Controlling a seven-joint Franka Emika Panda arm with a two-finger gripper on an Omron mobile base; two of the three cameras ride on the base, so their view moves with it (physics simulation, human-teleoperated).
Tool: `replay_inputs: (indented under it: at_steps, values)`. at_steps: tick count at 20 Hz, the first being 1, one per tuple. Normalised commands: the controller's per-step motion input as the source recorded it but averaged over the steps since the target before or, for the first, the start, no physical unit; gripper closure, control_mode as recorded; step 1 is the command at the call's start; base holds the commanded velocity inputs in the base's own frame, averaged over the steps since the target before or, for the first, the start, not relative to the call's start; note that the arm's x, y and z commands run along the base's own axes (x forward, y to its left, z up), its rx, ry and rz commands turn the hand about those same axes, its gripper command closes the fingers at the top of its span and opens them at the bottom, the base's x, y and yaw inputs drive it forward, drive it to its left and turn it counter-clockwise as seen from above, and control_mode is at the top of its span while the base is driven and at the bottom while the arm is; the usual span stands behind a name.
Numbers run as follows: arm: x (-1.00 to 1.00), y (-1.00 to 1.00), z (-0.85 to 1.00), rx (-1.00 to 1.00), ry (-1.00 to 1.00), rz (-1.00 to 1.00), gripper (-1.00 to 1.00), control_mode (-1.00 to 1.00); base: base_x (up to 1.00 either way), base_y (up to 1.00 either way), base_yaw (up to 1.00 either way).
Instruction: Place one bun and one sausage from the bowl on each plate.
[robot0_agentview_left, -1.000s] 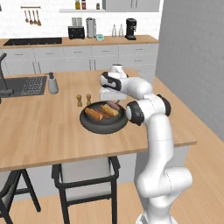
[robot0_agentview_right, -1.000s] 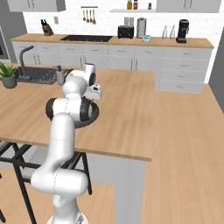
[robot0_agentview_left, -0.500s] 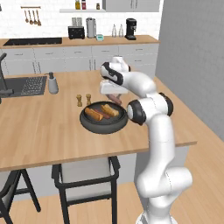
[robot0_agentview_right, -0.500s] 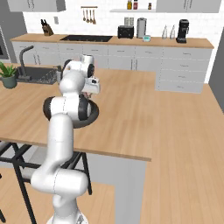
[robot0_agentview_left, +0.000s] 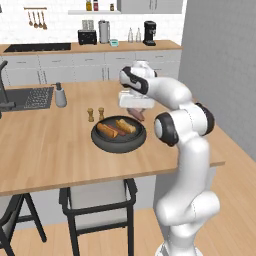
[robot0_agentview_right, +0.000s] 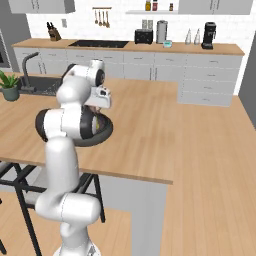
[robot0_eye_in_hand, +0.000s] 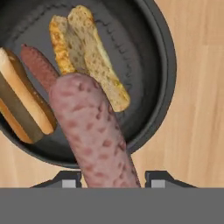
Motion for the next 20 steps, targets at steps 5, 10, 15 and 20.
replay_inputs:
  at_steps: [5,10,15,20]
  values:
    - [-1.0,-0.37,0.08,-0.01,-0.24,-0.04,1.0,-1.0,0.0,0.0,0.0]
    - [-1.0,-0.04,0.25,-0.03,-0.28,-0.03,1.0,-1.0,0.0,0.0,0.0]
    - [-1.0,-0.02,0.41,0.0,-0.05,-0.11,1.0,-1.0,0.0,0.0,0.0]
    - [-0.98,-0.09,0.33,0.0,0.0,-0.09,1.0,-1.0,0.0,0.0,0.0]
